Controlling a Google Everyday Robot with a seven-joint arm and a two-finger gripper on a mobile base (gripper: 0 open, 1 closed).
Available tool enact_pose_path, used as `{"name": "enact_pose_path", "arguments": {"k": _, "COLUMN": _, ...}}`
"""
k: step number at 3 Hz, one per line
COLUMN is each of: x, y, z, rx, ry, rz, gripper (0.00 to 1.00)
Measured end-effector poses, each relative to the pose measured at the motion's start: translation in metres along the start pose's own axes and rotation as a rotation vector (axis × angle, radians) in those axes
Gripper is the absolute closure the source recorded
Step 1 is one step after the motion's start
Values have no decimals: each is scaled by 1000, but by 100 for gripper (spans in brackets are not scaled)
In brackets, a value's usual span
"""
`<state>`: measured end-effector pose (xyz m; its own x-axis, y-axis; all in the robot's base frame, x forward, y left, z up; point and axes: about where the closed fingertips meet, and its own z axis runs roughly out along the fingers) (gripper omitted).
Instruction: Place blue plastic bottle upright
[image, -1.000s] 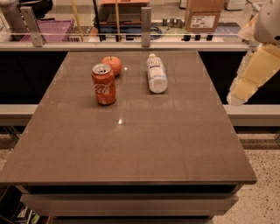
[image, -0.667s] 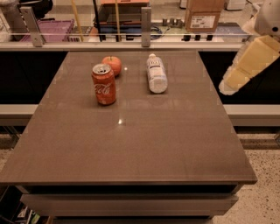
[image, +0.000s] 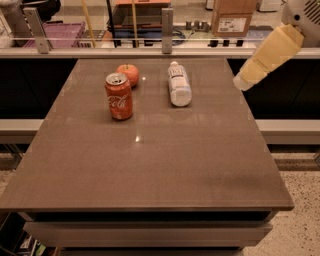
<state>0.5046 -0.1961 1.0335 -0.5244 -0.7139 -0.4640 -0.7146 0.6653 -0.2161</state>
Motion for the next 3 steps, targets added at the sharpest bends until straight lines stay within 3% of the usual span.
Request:
{"name": "enact_pose_path", "arguments": {"k": 1, "x": -6, "y": -16, "z": 11, "rx": 47, "ry": 102, "rz": 121, "gripper": 0}}
{"name": "enact_pose_path", "arguments": {"k": 2, "x": -10, "y": -30, "z": 27, "rx": 96, "ry": 164, "rz": 265, "gripper": 0}}
{"name": "enact_pose_path", "arguments": {"k": 3, "x": -10, "y": -30, "z": 27, "rx": 96, "ry": 163, "rz": 262, "gripper": 0}}
